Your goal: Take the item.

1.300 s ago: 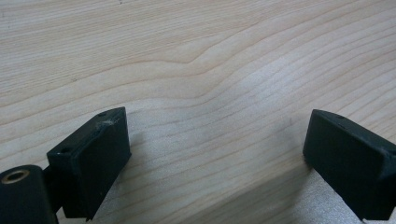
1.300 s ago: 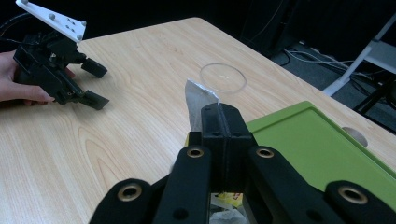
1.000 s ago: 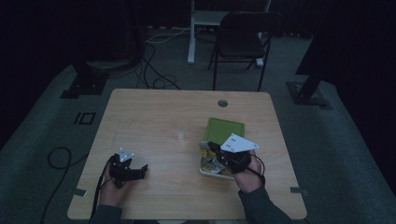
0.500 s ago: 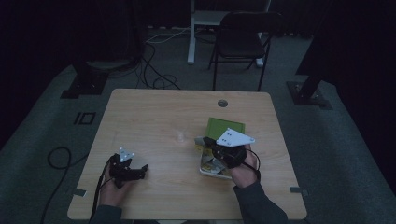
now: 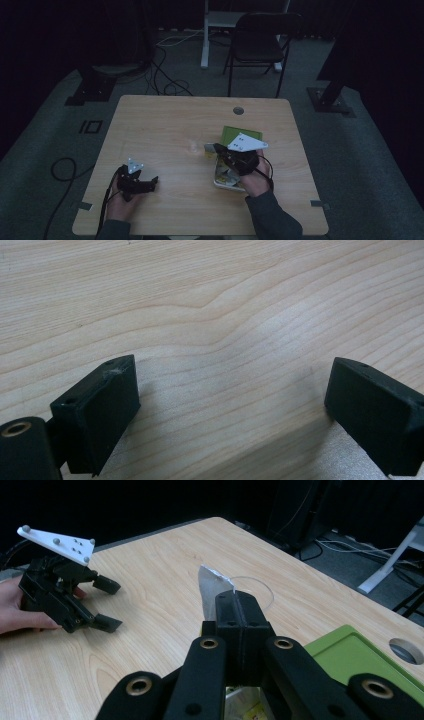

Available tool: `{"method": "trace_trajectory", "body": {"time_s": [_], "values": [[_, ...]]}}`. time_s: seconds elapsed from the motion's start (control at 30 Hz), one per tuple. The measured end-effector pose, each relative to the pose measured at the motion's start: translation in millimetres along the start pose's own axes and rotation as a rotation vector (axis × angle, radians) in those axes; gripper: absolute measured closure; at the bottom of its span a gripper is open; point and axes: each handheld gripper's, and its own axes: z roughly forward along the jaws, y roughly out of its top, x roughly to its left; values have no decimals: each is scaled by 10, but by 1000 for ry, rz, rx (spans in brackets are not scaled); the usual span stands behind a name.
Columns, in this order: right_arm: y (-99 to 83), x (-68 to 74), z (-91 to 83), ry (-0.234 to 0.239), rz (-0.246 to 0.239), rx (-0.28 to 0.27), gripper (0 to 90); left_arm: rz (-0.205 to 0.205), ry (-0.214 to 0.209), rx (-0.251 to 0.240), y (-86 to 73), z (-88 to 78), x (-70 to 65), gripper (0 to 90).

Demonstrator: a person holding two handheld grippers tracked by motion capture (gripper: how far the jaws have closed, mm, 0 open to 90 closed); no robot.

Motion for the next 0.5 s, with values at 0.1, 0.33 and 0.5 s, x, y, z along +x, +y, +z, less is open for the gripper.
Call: {"method": "trace_trajectory", "body": {"time_s": [0.1,0.33,0.5], "values": [[5,-16,33,2,8,-1,900,0,-1,2,1,-1,0,80],[28,-37,111,4,18,0,900,1,-1,2,1,-1,1,80],[52,-57,160,2,21,-2,900,0,0,2,1,-2,0,80]]}}
